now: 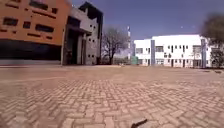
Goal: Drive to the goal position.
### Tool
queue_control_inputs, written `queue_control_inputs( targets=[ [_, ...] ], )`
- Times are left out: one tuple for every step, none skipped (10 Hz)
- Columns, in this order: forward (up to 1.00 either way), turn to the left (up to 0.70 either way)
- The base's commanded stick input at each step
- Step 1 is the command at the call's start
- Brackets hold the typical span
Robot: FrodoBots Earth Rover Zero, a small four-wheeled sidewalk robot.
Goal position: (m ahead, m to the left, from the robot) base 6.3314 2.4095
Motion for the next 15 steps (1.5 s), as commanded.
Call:
queue_control_inputs(
  targets=[
    [0.0,0.45],
    [0.0,0.45],
    [0.0,0.45],
    [0.0,0.45],
    [0.0,0.45],
    [0.0,0.26],
    [0.0,0.06],
    [0.0,0.0],
    [0.0,0.0],
    [0.2,0.0],
    [0.7,0.0],
    [0.7,0.0],
    [0.7,0.0],
    [0.7,0.0],
    [0.7,0.0]
  ],
)
